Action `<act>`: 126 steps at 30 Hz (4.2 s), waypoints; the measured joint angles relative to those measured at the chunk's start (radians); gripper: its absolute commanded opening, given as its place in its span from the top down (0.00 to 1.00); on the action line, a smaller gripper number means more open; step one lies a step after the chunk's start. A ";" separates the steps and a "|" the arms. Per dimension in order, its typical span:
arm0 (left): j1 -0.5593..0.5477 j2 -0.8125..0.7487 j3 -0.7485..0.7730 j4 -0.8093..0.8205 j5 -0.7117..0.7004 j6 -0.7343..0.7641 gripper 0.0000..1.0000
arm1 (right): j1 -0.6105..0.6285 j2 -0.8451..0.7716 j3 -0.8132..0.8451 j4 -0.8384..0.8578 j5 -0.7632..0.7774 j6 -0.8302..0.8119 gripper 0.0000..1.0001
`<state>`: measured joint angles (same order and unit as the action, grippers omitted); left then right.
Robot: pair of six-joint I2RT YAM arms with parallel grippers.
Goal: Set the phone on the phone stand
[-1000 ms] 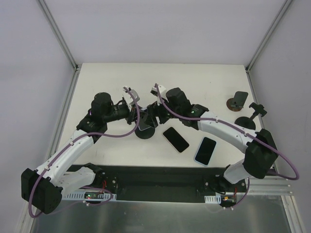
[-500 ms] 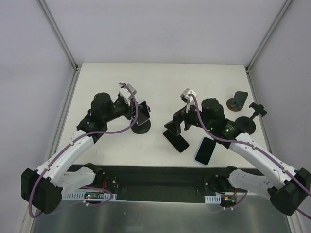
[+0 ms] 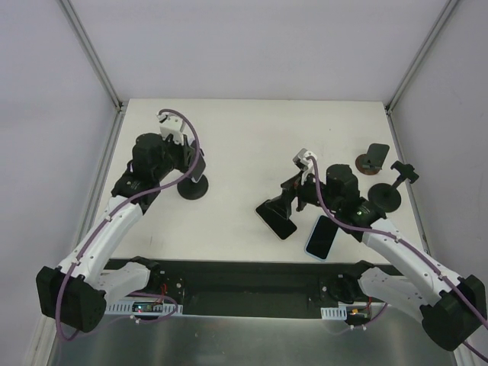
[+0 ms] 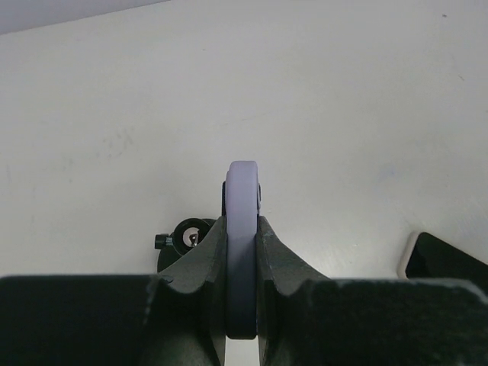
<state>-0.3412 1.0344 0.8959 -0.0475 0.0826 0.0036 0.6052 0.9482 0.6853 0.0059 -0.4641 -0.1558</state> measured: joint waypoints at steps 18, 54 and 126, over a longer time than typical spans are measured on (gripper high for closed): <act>0.201 0.346 0.227 0.145 0.327 0.077 1.00 | -0.045 -0.058 -0.080 0.091 -0.059 0.014 0.03; 0.347 1.109 0.950 0.430 0.309 -0.185 0.67 | -0.083 0.001 -0.092 0.119 -0.048 0.016 0.02; -0.367 0.282 0.350 -0.047 0.433 -0.218 0.07 | -0.743 1.061 1.475 -1.058 0.524 -0.118 0.00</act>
<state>-0.7078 1.3167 1.2461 -0.0948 0.5159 -0.2146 -0.1379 2.0094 2.1605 -1.0519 0.0597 -0.2741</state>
